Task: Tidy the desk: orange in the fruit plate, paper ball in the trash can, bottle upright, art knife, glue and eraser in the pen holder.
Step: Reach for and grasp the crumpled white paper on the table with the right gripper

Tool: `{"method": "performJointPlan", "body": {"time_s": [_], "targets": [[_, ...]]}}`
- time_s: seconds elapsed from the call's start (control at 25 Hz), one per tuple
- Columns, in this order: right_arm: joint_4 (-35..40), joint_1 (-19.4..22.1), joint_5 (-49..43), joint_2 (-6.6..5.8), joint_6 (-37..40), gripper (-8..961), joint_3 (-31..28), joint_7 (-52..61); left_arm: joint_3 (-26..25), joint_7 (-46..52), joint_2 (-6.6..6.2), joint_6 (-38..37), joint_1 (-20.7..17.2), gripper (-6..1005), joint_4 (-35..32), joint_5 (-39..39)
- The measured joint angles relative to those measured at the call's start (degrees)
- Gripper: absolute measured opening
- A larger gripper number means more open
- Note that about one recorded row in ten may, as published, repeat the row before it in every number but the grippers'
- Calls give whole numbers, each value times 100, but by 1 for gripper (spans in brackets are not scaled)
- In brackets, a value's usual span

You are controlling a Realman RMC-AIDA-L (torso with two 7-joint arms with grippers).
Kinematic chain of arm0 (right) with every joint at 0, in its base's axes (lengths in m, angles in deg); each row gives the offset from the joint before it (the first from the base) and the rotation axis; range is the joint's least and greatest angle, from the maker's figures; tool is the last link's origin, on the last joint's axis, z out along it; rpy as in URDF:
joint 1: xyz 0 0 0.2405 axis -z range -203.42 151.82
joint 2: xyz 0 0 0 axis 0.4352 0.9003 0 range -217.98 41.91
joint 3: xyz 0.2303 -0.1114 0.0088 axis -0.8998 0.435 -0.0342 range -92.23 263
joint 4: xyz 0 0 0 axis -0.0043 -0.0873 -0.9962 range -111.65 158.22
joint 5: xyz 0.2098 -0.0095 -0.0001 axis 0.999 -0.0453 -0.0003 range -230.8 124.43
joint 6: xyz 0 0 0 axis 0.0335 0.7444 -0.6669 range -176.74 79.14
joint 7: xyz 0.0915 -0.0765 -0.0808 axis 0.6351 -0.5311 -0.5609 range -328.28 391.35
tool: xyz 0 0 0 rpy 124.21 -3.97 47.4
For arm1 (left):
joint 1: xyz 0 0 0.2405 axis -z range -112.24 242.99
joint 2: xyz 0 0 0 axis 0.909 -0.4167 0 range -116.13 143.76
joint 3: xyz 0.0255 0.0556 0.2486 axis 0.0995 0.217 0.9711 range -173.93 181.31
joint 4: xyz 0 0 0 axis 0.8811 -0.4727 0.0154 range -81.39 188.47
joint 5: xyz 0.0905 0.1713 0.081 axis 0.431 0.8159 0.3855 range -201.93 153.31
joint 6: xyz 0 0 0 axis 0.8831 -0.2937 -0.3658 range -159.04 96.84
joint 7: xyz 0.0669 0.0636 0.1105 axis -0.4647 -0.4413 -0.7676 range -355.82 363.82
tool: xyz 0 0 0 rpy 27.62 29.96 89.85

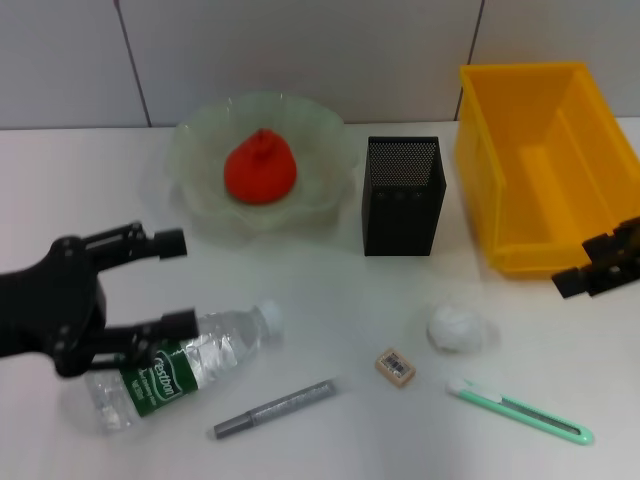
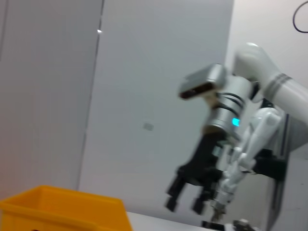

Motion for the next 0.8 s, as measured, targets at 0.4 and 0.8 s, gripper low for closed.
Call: {"method": "performJointPlan", "body": {"time_s": [0.4,0.8], "targets": [[-1044,-1057,-1900,237,-789,776,1179,847,-22,-267,30,-102,-177,846,43,150],[-2826,-1494,-1866,291,-2181,776,1638,866,-19,-349,102,33,-181,840,127,325]]}}
